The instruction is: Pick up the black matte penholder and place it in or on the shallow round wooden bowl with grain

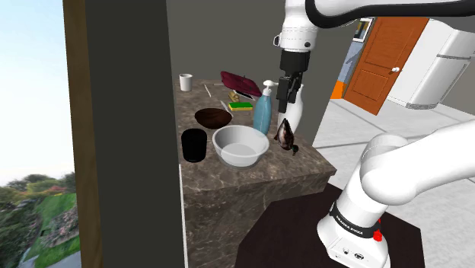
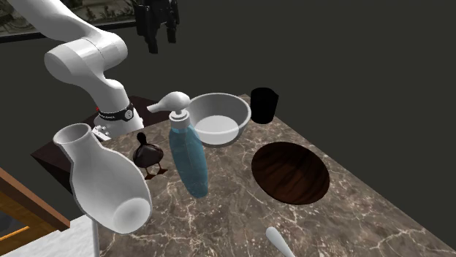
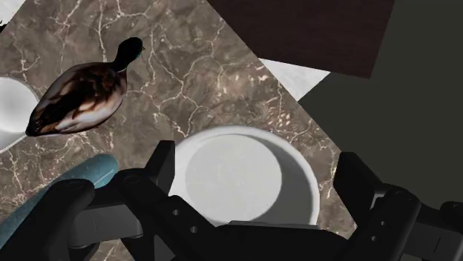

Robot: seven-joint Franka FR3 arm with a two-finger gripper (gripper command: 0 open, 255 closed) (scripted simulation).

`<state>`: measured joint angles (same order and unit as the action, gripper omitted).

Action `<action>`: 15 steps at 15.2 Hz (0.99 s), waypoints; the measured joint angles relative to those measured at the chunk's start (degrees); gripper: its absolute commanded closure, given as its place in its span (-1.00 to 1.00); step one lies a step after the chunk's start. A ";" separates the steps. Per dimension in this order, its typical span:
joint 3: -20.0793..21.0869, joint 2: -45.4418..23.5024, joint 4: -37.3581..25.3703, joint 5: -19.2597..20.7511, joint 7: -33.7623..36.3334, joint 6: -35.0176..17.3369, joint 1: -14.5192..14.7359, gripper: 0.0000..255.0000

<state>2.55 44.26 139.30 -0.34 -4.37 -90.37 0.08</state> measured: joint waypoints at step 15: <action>5.66 -26.38 -10.21 -1.72 7.56 -18.90 0.68 -1.00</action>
<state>8.21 17.88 129.09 -2.07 3.18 -109.26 0.76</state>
